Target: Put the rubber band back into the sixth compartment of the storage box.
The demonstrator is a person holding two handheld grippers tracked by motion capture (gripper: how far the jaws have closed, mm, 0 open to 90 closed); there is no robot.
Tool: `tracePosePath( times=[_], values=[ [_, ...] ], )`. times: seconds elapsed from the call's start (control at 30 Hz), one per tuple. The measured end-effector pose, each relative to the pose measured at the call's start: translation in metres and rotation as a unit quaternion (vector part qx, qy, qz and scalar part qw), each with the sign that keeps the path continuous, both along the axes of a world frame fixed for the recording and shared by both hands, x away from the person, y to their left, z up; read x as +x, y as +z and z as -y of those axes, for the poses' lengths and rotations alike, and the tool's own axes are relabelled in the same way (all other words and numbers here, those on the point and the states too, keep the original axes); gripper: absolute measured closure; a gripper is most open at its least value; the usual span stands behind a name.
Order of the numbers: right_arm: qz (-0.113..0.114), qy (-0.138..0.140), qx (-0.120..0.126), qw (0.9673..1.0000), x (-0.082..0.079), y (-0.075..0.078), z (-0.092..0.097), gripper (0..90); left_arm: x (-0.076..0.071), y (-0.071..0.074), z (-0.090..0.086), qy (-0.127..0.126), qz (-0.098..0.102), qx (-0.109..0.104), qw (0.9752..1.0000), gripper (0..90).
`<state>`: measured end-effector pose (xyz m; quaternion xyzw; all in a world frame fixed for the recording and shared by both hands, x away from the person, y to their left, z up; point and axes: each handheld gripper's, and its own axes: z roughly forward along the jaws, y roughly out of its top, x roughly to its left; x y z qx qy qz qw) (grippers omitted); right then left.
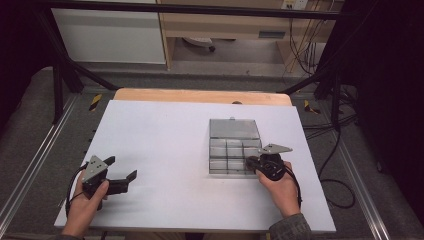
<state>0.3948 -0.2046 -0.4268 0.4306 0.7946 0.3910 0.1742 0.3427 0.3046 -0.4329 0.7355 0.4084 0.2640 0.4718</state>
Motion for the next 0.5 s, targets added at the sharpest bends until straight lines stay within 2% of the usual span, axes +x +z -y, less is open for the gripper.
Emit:
tracePosePath(
  times=[0.5],
  values=[
    [0.009, -0.006, 0.008, 0.9999, -0.0005, 0.0020, 0.0014, 76.8, 0.0001, -0.0001, 0.0004, -0.001, 0.001, 0.002, 1.0000, 4.3]
  ],
)
